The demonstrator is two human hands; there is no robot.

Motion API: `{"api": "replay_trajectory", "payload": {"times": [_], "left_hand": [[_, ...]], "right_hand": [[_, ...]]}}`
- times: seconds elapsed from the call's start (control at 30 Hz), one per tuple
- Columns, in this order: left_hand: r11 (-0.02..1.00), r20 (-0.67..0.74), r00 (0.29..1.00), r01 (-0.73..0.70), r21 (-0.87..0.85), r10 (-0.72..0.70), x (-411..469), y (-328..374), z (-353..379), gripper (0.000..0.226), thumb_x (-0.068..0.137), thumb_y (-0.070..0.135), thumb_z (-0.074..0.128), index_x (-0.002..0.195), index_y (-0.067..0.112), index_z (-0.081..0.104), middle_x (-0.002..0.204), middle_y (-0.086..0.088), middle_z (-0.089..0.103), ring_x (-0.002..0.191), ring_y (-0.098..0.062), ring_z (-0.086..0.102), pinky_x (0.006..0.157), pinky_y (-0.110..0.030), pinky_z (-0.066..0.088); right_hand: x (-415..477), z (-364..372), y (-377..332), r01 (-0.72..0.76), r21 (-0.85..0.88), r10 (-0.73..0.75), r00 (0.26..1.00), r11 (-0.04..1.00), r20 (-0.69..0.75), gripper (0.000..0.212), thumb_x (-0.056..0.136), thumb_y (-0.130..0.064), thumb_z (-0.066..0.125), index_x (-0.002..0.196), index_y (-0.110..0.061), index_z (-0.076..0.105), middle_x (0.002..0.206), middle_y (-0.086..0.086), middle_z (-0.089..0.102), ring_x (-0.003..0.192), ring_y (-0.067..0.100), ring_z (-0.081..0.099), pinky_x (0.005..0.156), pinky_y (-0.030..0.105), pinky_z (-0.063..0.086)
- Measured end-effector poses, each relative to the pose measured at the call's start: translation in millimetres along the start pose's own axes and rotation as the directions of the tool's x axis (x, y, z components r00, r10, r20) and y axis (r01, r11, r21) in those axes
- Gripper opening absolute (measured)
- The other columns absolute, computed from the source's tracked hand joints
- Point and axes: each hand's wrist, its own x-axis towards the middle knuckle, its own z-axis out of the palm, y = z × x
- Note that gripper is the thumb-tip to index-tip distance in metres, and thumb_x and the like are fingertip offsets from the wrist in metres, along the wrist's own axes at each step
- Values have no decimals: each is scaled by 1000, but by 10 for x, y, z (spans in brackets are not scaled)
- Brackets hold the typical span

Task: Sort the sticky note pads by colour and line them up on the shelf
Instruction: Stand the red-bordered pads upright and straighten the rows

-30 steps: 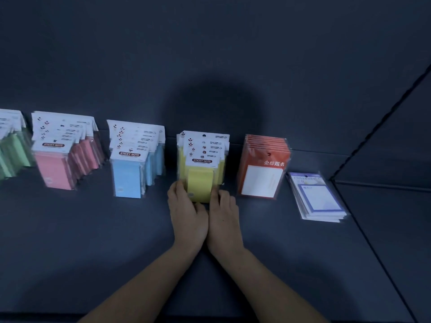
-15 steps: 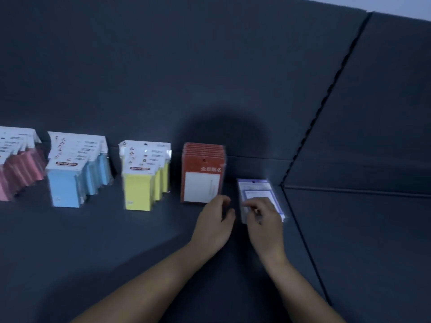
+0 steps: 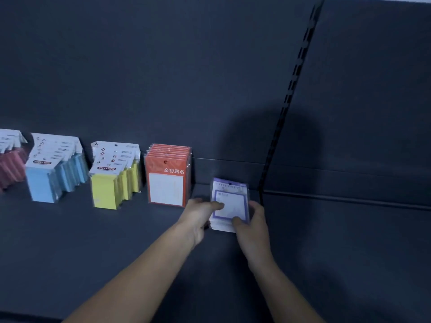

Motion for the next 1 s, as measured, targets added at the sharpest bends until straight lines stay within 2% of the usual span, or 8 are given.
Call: {"api": "replay_trajectory", "payload": {"times": [0.07,0.13,0.27,0.37,0.43,0.63,0.83,1.0], "left_hand": [[999,36,999,-4,39,3,-33,12,-7,35,81,-3,63,115,-9,57,87,-17,68,65,-21,63,54,-22,48],[996,81,997,-15,87,8,-63,-12,-48,27,81,-8,59,107,-6,63,90,-16,70,71,-25,66,58,-25,52],[990,165,980,-121,74,108,-137,-86,-207,30,82,-13,56,106,5,59,104,-12,70,94,-25,68,80,-33,55],[960,222,943,-270,70,249,-215,-124,-289,40,84,-14,54,116,11,51,114,-7,66,106,-21,63,92,-35,51],[924,246,905,-375,80,346,-261,-130,-333,45,86,-13,51,119,16,47,118,-4,63,110,-17,59,97,-34,47],[768,327,781,-607,204,531,-288,-206,-440,52,86,-15,47,124,19,35,123,0,52,114,-5,50,93,-11,42],[752,353,754,-635,176,554,-226,-349,-460,61,86,-6,58,130,25,29,125,11,52,115,5,50,97,-15,43],[711,325,711,-689,141,624,-231,-421,-395,56,86,-15,48,116,29,30,124,3,49,116,0,50,95,-11,40]], "right_hand": [[7,-4,25,-16,45,15,1000,999,23,43,82,-3,57,116,-25,42,115,-2,56,92,2,56,68,8,43],[-12,-8,32,-32,90,29,999,995,29,45,83,-4,59,118,-25,42,120,-1,56,92,-4,56,71,3,42],[11,-64,-14,-91,115,91,996,989,9,74,86,-23,65,146,-15,22,138,-2,41,122,11,45,100,26,40],[38,-105,-88,-56,142,37,991,988,131,36,86,-21,65,120,-20,53,121,1,61,95,4,61,76,15,50],[17,-92,-96,32,166,-58,987,986,152,23,86,-16,65,102,-29,57,111,0,67,89,1,64,72,15,52],[-127,-69,1,144,207,-187,961,968,203,35,81,-23,63,112,-25,47,117,-2,61,103,1,60,83,19,49],[-187,-37,43,240,195,-281,935,951,218,56,85,-9,63,131,-22,33,128,-11,54,116,1,53,91,15,45],[-225,-9,68,335,113,-350,921,935,171,45,89,-2,58,123,-22,35,123,-8,54,115,1,53,96,16,42]]}}
